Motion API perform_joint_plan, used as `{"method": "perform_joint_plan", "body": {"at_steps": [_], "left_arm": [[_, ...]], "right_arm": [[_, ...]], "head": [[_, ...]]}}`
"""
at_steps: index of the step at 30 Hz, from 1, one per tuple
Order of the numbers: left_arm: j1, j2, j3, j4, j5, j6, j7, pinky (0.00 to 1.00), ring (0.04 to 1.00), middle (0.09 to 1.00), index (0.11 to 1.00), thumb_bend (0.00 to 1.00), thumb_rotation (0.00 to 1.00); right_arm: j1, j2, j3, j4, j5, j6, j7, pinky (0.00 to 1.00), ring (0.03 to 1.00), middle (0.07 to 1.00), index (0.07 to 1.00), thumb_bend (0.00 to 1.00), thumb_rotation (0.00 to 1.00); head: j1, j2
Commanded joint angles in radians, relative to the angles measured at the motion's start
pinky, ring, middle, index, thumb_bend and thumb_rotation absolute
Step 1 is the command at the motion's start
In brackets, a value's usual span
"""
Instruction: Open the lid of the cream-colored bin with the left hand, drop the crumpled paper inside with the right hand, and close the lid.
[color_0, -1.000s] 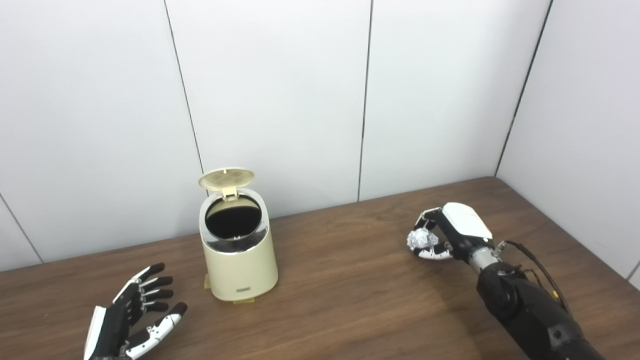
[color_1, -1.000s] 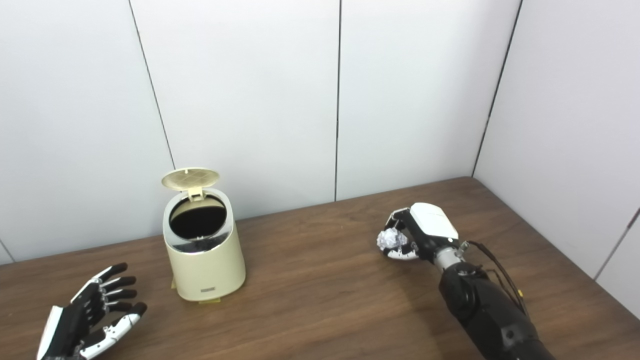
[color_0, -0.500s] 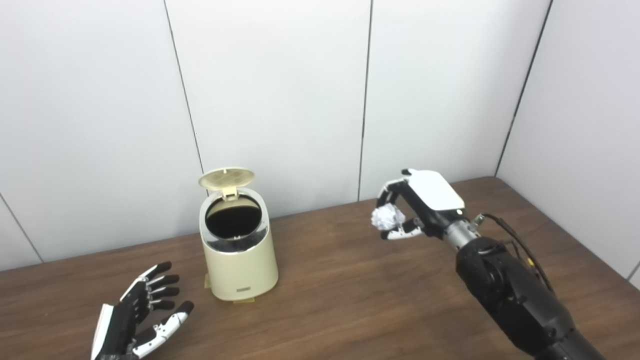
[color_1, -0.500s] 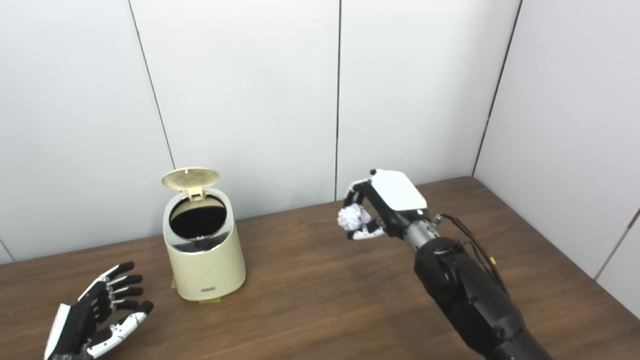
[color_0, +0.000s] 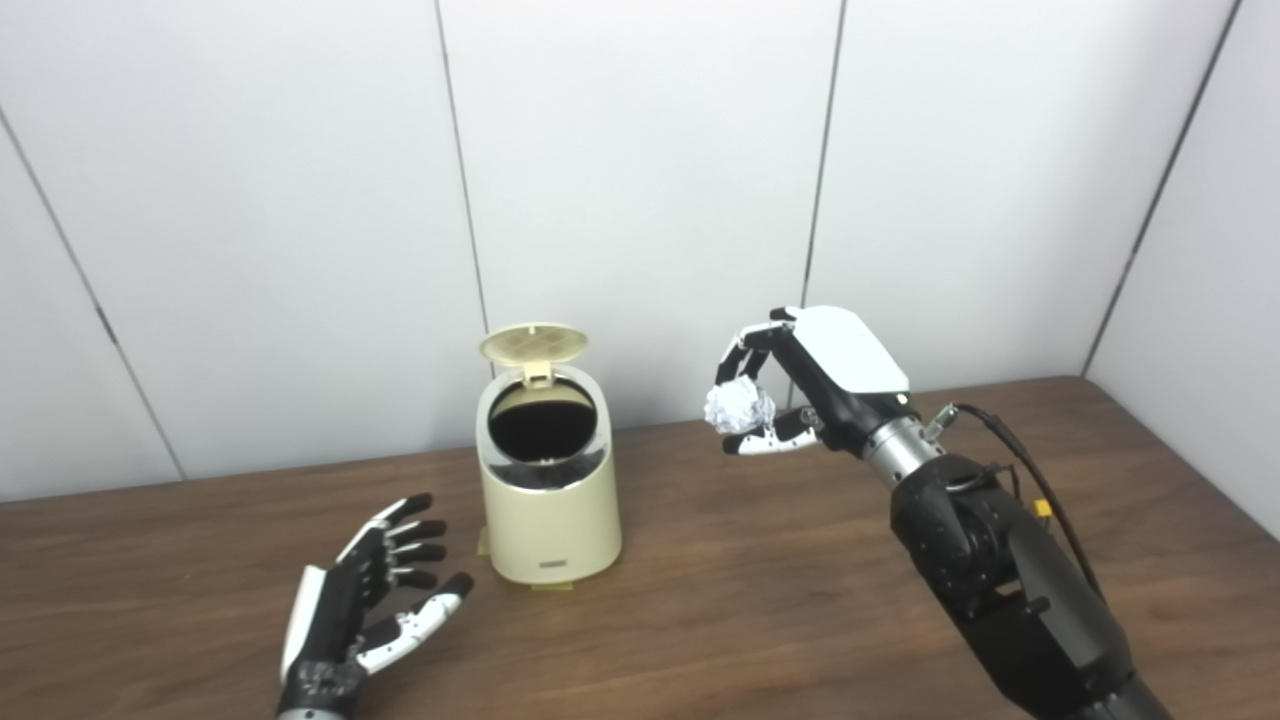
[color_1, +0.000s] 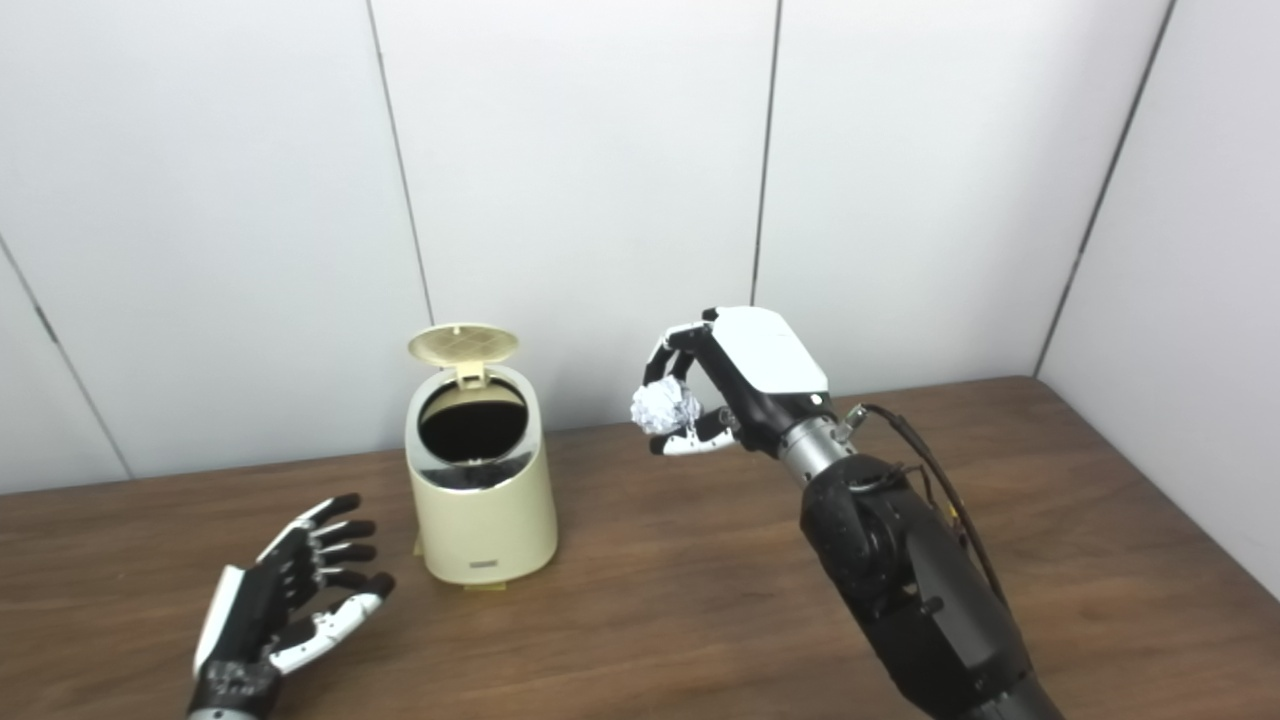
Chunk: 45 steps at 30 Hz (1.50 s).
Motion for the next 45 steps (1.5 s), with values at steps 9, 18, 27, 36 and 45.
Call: {"method": "perform_joint_plan", "body": {"at_steps": [9, 18, 27, 36, 45], "left_arm": [[-0.007, -0.034, -0.015, 0.003, 0.017, -0.006, 0.032, 0.57, 0.682, 0.739, 0.847, 0.62, 0.11], [-0.005, -0.049, -0.025, -0.017, 0.016, 0.025, 0.04, 0.6, 0.702, 0.744, 0.85, 0.62, 0.1], [-0.001, -0.057, -0.039, -0.03, 0.039, 0.03, 0.054, 0.58, 0.69, 0.741, 0.843, 0.62, 0.12], [0.002, -0.062, -0.045, -0.029, 0.043, 0.022, 0.057, 0.59, 0.69, 0.737, 0.843, 0.62, 0.11], [0.004, -0.063, -0.049, -0.033, 0.043, 0.029, 0.057, 0.58, 0.692, 0.74, 0.843, 0.63, 0.11]], "right_arm": [[-0.119, 0.127, 0.006, 0.02, 0.039, -0.009, -0.022, 0.97, 0.653, 0.462, 0.51, 0.53, 0.0], [-0.158, 0.21, 0.008, 0.122, 0.052, -0.029, -0.07, 0.93, 0.653, 0.469, 0.5, 0.53, 0.0], [-0.18, 0.249, 0.023, 0.19, 0.058, -0.007, -0.079, 0.94, 0.641, 0.471, 0.498, 0.53, 0.0], [-0.189, 0.274, 0.031, 0.275, 0.075, -0.03, -0.119, 0.94, 0.627, 0.466, 0.504, 0.53, 0.0], [-0.194, 0.254, 0.076, 0.292, 0.104, 0.011, -0.021, 0.89, 0.806, 0.739, 0.765, 0.83, 0.14]], "head": [[0.032, 0.0], [0.059, 0.0], [0.08, 0.006], [0.094, 0.01], [0.104, 0.012]]}}
